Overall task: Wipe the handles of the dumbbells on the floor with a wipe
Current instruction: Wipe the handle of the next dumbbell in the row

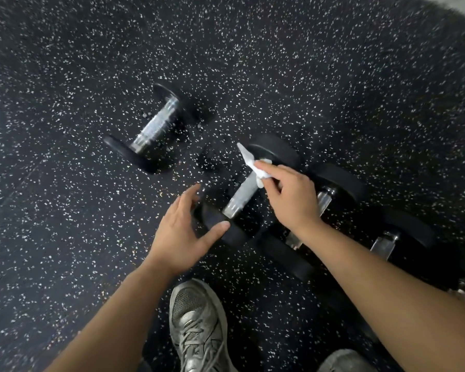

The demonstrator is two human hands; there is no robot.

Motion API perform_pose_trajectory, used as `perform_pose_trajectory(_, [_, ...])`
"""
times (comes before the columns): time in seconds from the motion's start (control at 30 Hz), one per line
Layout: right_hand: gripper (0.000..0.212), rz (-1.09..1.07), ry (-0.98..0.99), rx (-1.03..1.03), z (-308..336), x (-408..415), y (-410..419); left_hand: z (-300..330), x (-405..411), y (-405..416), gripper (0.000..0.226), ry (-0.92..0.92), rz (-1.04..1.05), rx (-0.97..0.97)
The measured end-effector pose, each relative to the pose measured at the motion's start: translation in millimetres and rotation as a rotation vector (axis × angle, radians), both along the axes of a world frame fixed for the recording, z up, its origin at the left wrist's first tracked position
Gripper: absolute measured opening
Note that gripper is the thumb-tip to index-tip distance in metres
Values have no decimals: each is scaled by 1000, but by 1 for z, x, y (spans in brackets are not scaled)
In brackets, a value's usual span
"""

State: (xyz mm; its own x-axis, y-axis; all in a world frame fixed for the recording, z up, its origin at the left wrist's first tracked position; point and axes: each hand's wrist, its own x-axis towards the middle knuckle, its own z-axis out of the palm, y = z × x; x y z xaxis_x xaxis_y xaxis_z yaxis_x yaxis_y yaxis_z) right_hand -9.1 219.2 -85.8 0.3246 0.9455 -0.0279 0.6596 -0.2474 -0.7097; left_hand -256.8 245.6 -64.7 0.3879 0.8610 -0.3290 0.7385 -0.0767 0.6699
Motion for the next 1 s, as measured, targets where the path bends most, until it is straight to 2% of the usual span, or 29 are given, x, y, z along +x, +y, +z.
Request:
perform_pose_trajectory(0.13, [37,78,-86,-54,-4,-2,-3,0,2,-2,102,-30,4,5])
perform_pose_trajectory(0.27, [38,528,-51,-304,9,-12,-12,1,3,-4,98,-59,37,10])
perform_pose_trajectory(0.3, [38,575,-66,-321,11,-13,-11,1,3,-4,99,-61,46,7])
perform_pose_trajectory(0.33, [38,556,-58,-283,11,-12,-8,0,3,-4,99,-61,53,5])
perform_pose_trajectory(0.4, [38,352,14,-149,12,-5,-1,1,4,-5,101,-51,64,3])
perform_pose_trajectory(0.5, [36,63,-139,-56,8,8,3,3,8,-8,105,-29,63,18])
perform_pose_trajectory(0.53, [36,64,-187,-79,7,8,1,3,9,-9,104,-24,61,24])
perform_pose_trajectory(0.6, [37,215,-211,-140,11,4,-6,3,8,-8,99,-41,80,23])
perform_pose_trajectory(0.7, [38,528,-134,-284,18,-7,-20,4,7,-4,88,-81,113,14])
perform_pose_trajectory(0.73, [38,559,-123,-294,19,-9,-23,4,7,-4,86,-84,112,21])
perform_pose_trajectory(0.8, [39,460,-96,-209,18,-7,-23,6,10,-5,88,-83,104,33])
perform_pose_trajectory(0.93, [41,108,-122,-100,14,5,-20,8,11,-7,89,-92,106,23])
perform_pose_trajectory(1.0, [43,137,-182,-140,16,9,-22,9,11,-7,87,-98,104,20])
